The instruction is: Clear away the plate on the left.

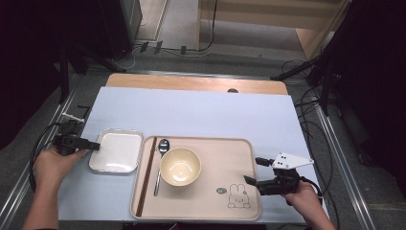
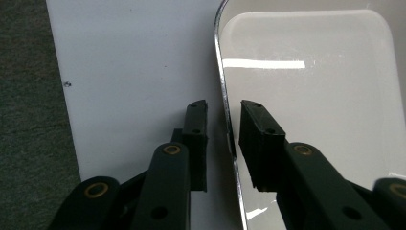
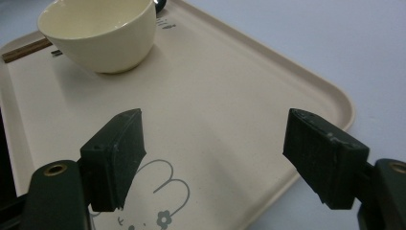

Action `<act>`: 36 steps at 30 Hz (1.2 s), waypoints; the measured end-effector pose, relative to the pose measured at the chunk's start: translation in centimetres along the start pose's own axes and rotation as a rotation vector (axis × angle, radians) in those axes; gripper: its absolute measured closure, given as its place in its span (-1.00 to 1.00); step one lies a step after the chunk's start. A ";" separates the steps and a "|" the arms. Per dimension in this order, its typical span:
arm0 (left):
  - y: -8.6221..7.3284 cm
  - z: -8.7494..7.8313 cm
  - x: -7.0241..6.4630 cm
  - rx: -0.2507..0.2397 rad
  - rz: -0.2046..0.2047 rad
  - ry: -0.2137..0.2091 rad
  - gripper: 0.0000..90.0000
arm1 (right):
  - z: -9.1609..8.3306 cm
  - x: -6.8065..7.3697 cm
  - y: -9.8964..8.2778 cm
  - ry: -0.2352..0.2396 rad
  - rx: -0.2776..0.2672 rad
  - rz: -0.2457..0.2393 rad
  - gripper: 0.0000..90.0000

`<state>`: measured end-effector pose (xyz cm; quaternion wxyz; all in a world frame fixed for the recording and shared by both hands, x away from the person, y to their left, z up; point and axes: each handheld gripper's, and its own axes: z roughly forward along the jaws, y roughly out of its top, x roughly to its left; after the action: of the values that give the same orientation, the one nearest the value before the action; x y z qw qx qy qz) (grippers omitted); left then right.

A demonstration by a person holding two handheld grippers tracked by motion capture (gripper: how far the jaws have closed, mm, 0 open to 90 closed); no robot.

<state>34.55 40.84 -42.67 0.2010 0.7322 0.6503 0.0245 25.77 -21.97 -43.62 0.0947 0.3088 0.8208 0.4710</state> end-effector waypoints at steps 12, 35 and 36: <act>0.4 0.1 0.5 0.016 -0.104 -0.060 0.97 | 0.0 0.0 0.0 0.002 -0.001 -0.001 -0.51; 0.4 -3.0 0.6 -0.021 -0.190 -0.145 0.99 | -0.3 0.2 0.3 0.018 -0.110 0.025 -0.51; 0.5 -3.1 0.4 -0.018 -0.190 -0.145 0.99 | -0.3 0.2 0.3 0.015 -0.114 0.027 -0.51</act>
<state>34.17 41.97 -39.76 0.2557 0.6652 0.7003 -0.0420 25.59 -21.96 -43.13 0.0998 0.3102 0.7892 0.5206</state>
